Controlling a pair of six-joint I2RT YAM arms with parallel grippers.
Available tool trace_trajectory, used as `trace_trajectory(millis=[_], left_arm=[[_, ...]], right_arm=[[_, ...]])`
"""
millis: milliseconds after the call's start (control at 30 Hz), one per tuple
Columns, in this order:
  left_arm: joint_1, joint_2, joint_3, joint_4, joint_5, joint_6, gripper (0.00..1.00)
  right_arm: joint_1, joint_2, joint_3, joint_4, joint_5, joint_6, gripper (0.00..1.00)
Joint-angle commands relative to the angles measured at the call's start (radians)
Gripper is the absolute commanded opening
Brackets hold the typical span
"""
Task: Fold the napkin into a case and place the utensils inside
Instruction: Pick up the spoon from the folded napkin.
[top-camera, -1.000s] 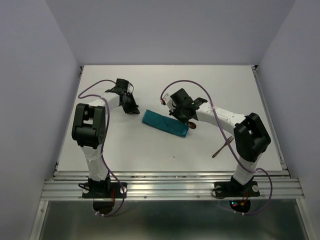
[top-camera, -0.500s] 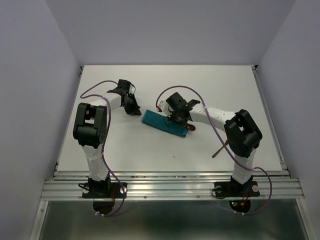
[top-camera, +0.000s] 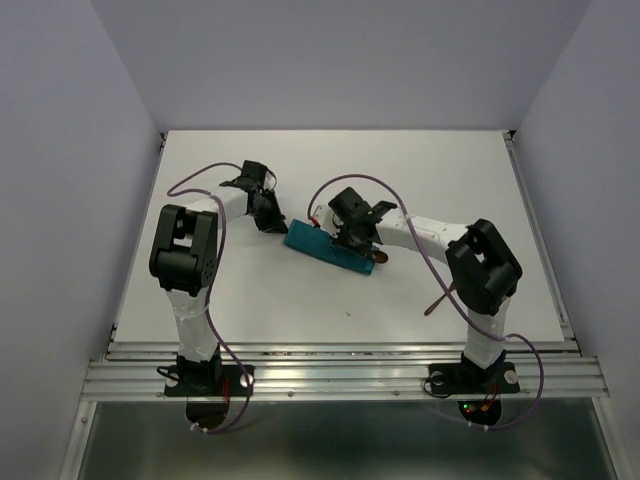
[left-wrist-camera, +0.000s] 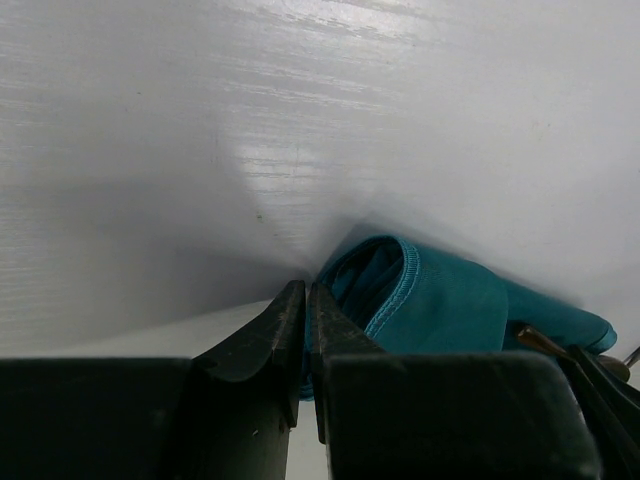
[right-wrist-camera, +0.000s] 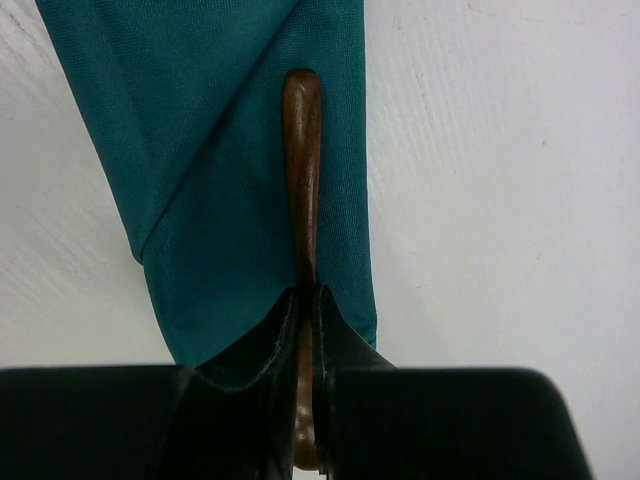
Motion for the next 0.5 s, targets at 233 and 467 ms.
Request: trace_trajectory(millis=[233,467], left_arm=[[-0.004,0.017,0.032,0.013,0.036,0.003,0.18],[-0.012,0.023,0.035,0.022,0.055,-0.002,0.18]], right_arm=[[0.032,0.042,0.076,0.035,-0.028,-0.018,0.01],[0.041,0.077,0.111,0.067,-0.028,-0.020,0.01]])
